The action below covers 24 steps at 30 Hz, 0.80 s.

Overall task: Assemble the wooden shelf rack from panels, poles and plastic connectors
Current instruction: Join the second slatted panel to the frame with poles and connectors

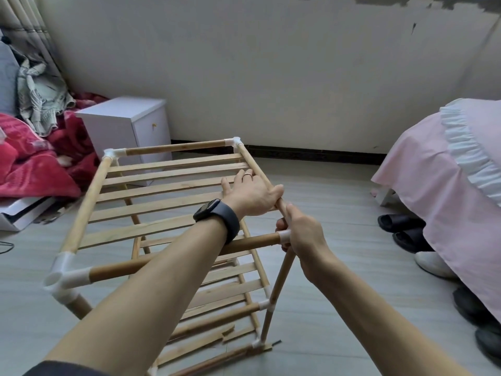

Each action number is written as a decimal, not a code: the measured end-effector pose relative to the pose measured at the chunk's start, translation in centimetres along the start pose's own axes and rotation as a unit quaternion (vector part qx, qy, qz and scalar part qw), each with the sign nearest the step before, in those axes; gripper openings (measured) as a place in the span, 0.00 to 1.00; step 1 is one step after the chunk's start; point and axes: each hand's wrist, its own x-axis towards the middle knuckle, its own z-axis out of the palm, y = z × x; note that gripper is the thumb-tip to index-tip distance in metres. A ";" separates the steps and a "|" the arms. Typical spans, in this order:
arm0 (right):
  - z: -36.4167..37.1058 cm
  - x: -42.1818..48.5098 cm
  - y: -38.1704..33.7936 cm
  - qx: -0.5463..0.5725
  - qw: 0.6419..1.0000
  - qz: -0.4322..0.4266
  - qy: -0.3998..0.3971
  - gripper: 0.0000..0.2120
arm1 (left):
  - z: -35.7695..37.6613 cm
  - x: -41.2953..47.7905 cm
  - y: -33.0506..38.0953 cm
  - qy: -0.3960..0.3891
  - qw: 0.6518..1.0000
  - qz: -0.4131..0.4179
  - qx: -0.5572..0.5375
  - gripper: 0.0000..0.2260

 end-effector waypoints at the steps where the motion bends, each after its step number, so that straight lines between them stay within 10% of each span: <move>1: 0.1 0.0 0.0 0.009 1.000 0.004 -0.007 0.22 | 0.2 -0.1 -0.2 -0.008 1.000 0.008 0.006 0.37; 7: 0.2 0.0 -0.1 0.056 0.998 0.032 -0.021 0.28 | -0.8 -1.0 -0.7 -0.024 0.998 0.052 0.020 0.34; 11: -0.6 0.3 0.3 -0.138 0.983 -0.103 0.063 0.23 | -3.7 -4.6 -3.0 -0.045 0.995 0.077 0.034 0.38; 17: 1.5 -1.5 -1.0 -0.394 0.794 -0.457 0.080 0.34 | -6.2 -13.8 -11.1 -0.027 0.997 0.025 0.063 0.61; 24: 4.0 -0.8 -2.1 -0.588 0.701 -0.379 -0.141 0.51 | -4.5 -16.3 -15.1 0.093 0.979 0.006 0.180 0.39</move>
